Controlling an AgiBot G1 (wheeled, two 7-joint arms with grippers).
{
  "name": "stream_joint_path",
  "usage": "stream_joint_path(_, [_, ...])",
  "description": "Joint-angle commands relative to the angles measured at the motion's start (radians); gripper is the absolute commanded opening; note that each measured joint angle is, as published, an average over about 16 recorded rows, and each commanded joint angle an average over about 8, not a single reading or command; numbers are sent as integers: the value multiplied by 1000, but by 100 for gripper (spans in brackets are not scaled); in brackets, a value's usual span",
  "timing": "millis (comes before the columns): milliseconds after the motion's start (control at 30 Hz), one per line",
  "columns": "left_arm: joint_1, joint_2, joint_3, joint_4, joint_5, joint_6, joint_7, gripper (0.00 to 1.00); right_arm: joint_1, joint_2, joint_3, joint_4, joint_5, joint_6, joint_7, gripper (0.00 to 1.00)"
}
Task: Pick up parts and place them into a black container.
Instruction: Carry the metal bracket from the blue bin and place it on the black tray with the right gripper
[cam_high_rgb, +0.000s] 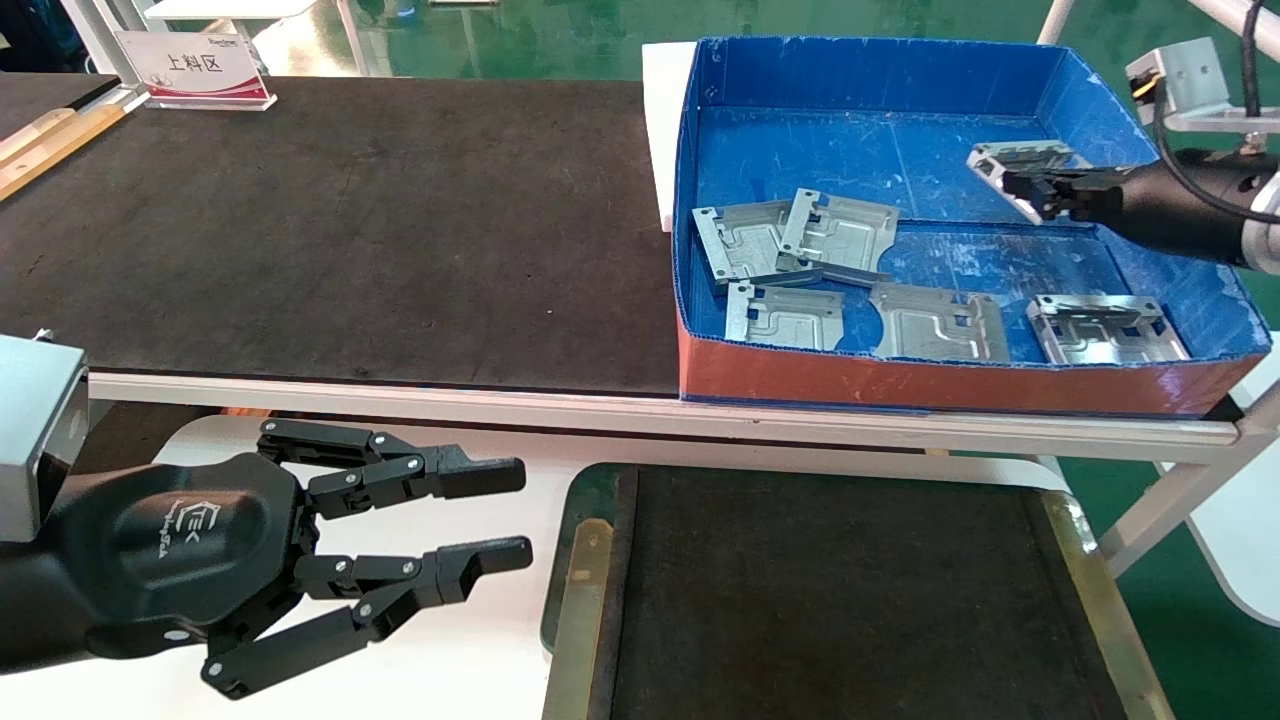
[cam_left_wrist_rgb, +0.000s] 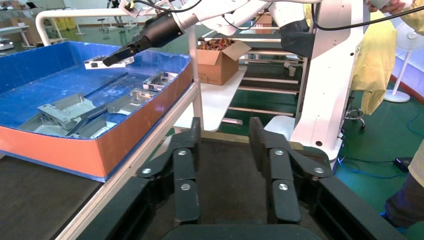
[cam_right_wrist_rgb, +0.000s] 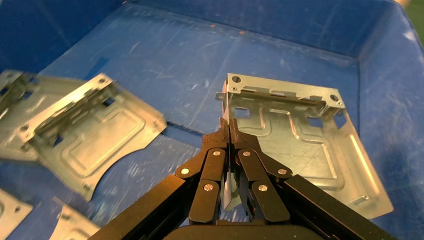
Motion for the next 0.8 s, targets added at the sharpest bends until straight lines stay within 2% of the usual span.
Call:
stream_joint_path(33, [0,0,0,0,0,0,0,100,-3,3,4,6,6,-13,-21,0])
stream_joint_path(500, [0,0,0,0,0,0,0,100,22,61,34,42,52,-179,-156,0])
stream_joint_path(800, [0,0,0,0,0,0,0,100,57,108,38,69,68,-371,-190,0])
